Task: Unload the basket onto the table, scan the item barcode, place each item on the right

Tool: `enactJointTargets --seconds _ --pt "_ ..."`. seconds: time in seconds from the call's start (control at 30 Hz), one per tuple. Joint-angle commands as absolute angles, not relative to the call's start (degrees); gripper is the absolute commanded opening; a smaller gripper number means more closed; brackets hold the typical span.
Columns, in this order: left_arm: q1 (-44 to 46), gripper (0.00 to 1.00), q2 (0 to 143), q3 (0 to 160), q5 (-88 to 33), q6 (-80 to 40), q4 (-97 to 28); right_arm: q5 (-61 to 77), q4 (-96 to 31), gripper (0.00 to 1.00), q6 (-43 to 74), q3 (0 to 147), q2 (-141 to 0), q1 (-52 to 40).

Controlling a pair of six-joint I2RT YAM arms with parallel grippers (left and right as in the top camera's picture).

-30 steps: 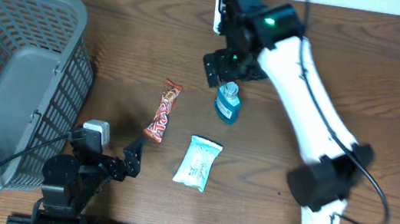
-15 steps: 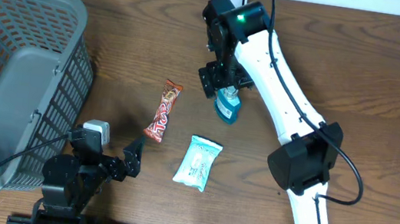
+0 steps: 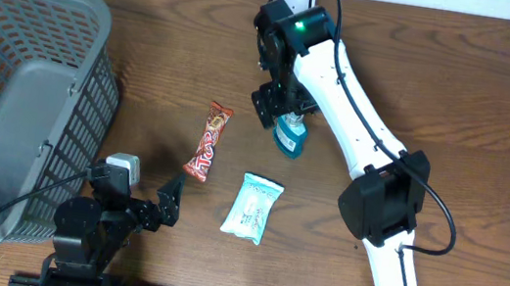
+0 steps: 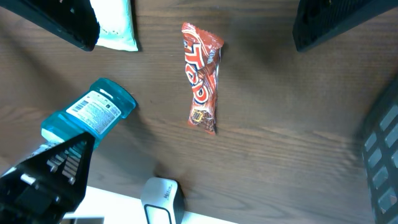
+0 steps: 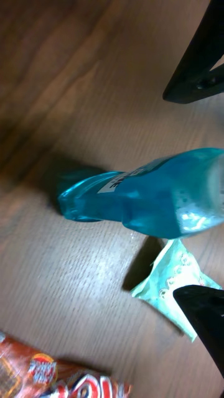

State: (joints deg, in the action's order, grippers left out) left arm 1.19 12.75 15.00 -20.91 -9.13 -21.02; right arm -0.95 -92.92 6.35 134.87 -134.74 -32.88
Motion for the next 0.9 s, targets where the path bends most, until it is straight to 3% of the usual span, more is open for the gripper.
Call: enactJointTargets --seconds 0.0,0.23,0.57,0.87 --pt "1.32 0.99 12.51 15.20 -21.43 -8.60 -20.97 -1.39 -92.29 0.87 5.39 131.33 -135.04 -33.34" --pt "1.32 0.99 12.51 15.20 -21.43 -8.62 -20.97 -1.39 -91.15 0.68 5.06 127.20 -135.04 -33.63" --pt "1.32 0.99 12.51 15.20 -21.43 -8.60 -20.97 -1.39 -90.43 0.30 4.45 127.24 -135.04 -33.21" --pt "1.32 0.99 12.51 15.20 -21.43 -8.60 -20.97 1.43 -90.00 0.16 2.33 127.24 -135.04 -32.80"
